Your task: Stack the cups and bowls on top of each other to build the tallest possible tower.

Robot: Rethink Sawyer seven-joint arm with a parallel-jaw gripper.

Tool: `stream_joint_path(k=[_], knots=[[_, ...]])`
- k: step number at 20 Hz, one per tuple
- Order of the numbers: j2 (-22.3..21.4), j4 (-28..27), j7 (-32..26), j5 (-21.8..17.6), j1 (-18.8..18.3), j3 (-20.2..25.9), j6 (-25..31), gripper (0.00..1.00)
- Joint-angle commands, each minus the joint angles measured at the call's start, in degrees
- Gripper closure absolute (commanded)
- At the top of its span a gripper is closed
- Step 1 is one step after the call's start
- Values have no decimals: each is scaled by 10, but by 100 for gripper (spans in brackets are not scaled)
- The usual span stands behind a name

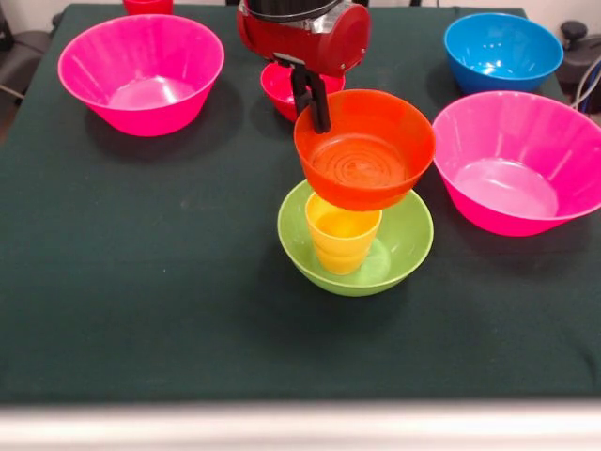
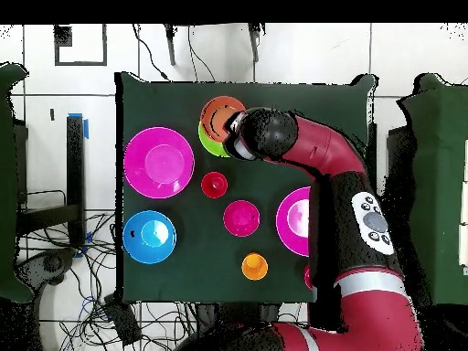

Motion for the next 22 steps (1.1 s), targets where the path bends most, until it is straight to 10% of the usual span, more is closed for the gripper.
stream_joint_path(k=[1, 22], knots=[[14, 58, -63, -36, -7, 58, -33, 100], [27, 27, -78, -85, -33, 72, -27, 100]])
